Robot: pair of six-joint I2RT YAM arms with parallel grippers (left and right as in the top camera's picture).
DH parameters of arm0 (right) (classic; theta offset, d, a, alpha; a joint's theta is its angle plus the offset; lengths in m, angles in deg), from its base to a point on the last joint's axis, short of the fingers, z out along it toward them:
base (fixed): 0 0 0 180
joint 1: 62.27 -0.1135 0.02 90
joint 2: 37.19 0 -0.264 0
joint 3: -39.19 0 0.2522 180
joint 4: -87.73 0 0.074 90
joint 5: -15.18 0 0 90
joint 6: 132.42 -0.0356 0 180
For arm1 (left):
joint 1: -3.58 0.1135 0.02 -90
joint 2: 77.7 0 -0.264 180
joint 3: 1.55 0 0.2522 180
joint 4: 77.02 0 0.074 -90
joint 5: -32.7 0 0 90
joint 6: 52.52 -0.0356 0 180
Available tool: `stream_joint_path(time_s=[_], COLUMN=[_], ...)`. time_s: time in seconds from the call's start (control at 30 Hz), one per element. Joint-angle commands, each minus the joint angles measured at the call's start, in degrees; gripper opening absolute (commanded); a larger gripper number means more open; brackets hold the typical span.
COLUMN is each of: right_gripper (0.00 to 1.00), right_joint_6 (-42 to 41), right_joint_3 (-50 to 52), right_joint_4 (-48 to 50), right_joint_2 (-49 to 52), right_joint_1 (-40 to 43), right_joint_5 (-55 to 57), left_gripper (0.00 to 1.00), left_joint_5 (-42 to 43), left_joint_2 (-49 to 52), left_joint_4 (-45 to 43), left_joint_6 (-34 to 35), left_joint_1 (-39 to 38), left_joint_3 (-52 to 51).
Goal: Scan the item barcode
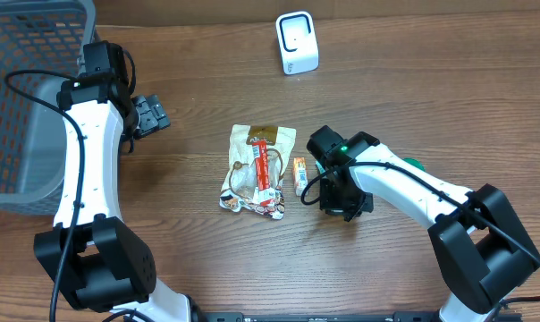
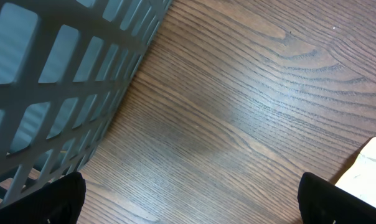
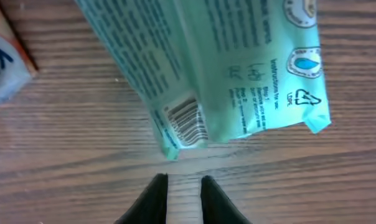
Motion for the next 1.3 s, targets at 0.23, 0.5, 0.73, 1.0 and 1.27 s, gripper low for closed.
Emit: stream_joint_path(time_s=[0.23,0.5,0.73,1.0,1.27], right_gripper=[0.04,0.04,0.06,0.15,0.23], right_joint_6=[-0.50,-0.46,-0.42,5.40,5.42], right_joint_3=[4.83,5.64,4.94,-3.89,-3.63], right_joint_4=[3.41,9.60,11.34,2.51,2.32], right_joint_2=[-0.11,-0.11,-0.11,-0.13,-0.11], right_joint_1=[0.22,0.22,0.22,2.47,4.31], right_joint_5=[3.56,-1.29,-2.34,-1.53,3.23], left_gripper=[1.00,1.00,1.00,1.00,1.00], left_joint_5=[0.39,0.39,0.39,0.39,0.39], left_joint_2=[-1.49,-1.49,-1.49,-1.49,-1.49], left_joint_4=[0.00,0.00,0.00,0.00,0.00], left_joint_6=[-1.05,-1.05,-1.05,-1.05,-1.05], left_joint_1=[-0.04,-0.04,-0.04,-0.04,-0.04], left_joint_3=[0.90,0.90,0.90,0.90,0.90])
